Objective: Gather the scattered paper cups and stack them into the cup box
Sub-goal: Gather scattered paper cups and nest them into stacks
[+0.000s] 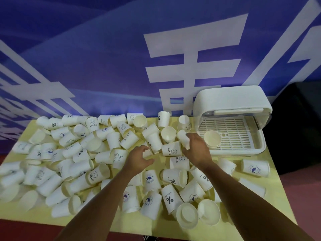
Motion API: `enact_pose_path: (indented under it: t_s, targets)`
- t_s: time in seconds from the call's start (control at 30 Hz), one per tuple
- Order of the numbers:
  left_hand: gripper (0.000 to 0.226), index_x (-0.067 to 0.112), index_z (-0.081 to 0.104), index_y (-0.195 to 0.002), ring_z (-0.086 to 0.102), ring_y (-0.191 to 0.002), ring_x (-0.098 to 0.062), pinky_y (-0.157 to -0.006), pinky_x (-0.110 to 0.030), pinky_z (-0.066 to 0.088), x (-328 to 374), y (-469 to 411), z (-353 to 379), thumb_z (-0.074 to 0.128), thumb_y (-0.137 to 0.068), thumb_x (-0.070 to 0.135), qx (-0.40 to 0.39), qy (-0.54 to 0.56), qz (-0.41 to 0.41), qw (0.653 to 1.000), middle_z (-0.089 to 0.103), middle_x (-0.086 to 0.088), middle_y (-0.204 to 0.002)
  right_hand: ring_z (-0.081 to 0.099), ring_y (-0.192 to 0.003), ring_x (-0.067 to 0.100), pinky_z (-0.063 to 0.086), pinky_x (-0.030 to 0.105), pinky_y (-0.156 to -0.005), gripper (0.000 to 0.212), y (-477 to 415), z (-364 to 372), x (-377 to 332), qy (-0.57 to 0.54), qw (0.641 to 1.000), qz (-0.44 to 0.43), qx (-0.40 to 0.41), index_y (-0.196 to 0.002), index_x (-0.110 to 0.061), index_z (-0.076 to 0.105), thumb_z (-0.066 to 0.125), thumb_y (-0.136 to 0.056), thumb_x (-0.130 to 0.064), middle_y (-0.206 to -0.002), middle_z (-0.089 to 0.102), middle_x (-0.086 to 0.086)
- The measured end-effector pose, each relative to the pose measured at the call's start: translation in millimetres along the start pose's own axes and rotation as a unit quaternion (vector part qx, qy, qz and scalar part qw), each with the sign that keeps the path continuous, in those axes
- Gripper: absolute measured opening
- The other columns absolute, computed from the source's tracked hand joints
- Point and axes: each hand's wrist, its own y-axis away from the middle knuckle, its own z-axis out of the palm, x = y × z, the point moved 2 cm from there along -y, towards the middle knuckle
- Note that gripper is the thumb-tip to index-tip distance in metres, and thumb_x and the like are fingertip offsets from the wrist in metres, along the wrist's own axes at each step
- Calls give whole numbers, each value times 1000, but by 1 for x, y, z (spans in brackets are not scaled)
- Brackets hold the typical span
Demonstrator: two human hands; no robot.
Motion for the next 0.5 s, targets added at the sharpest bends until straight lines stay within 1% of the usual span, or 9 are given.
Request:
enact_pose_path:
  t_s: [0.03, 0.1, 0.2, 0.27, 0.4, 0.5]
  targets:
    - [64, 19, 57, -125, 55, -114, -19, -97, -37, 46, -5, -1, -2, 79, -69, 42, 4, -42, 6, 999, 57, -3, -122, 53, -125, 27, 46, 39, -105, 63, 0, 7, -5, 4, 1000, 4, -20, -142, -13, 48, 72, -84, -23, -138, 55, 7]
    - [66, 19, 53, -130, 52, -116, -22, -97, -40, 45, -15, -6, -5, 76, -72, 40, 7, -103, 8, 995, 54, -4, -126, 55, -120, 28, 49, 39, -98, 57, 0, 22, -12, 16, 999, 2, -46, -137, -13, 51, 68, -84, -23, -130, 58, 8]
    - [73, 19, 45, -139, 45, -127, -23, -102, -41, 41, -25, -17, -4, 74, -75, 36, 0, -128, -6, 992, 46, -3, -136, 58, -113, 28, 51, 40, -93, 44, 2, 41, -17, 24, 997, 0, -73, -128, -12, 57, 63, -85, -19, -122, 61, 8]
    - [77, 18, 39, -143, 42, -130, -24, -105, -41, 39, -30, -26, -1, 73, -76, 34, -14, -137, -6, 990, 41, -3, -141, 58, -113, 28, 51, 38, -92, 43, 1, 50, -19, 26, 996, 5, -85, -127, -13, 59, 62, -85, -15, -123, 62, 7]
    - [84, 19, 30, -147, 40, -132, -25, -108, -40, 37, -34, -42, 7, 72, -76, 32, -30, -146, 10, 989, 40, -3, -144, 58, -113, 27, 51, 37, -91, 43, -1, 58, -17, 42, 996, 19, -77, -126, -12, 60, 65, -83, -15, -122, 62, 6]
    - [85, 21, 29, -148, 42, -133, -24, -108, -40, 38, -37, -52, 14, 71, -74, 33, -30, -158, 16, 987, 43, -1, -144, 56, -114, 28, 48, 38, -95, 51, -7, 60, -18, 54, 998, 12, -42, -132, -10, 56, 69, -84, -21, -124, 61, 9]
